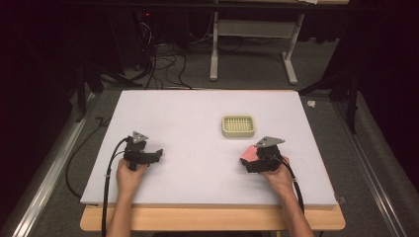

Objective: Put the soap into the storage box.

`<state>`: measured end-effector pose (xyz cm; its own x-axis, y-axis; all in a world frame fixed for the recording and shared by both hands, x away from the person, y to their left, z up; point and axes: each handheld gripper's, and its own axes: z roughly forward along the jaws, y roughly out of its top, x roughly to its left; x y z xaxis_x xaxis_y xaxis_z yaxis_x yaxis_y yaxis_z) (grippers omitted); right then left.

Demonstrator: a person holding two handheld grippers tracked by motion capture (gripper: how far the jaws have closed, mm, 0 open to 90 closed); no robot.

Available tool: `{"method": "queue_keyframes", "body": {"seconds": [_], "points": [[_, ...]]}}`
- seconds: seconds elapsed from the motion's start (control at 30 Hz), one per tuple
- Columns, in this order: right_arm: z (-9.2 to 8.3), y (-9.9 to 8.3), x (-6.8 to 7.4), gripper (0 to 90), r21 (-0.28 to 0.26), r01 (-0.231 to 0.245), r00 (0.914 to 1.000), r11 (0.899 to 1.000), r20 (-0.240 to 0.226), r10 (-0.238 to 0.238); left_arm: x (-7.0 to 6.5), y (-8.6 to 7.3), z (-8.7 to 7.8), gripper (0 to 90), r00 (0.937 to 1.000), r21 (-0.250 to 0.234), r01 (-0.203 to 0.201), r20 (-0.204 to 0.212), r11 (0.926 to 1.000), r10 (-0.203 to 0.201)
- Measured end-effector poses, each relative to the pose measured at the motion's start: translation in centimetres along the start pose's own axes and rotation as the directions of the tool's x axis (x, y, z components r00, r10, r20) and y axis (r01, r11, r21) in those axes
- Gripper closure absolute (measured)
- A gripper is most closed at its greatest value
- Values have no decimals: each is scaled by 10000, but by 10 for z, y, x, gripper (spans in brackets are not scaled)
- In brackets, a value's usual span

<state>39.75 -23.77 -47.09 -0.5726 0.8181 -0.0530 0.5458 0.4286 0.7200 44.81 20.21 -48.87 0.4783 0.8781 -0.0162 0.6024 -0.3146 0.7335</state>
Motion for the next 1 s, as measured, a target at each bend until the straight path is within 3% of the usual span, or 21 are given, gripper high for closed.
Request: {"method": "queue_keyframes", "body": {"seconds": [0.4, 1.0], "points": [[12, -3, -2, 133, 364, -298, 9994, 9989, -158, 304, 0, 0, 0, 180, 10000, 0, -3, -3, 10000, 3], [13, -1, -2, 137, 490, -428, 9990, 9979, -103, 434, 0, 0, 0, 180, 10000, -1, -13, -14, 10000, 13]]}}
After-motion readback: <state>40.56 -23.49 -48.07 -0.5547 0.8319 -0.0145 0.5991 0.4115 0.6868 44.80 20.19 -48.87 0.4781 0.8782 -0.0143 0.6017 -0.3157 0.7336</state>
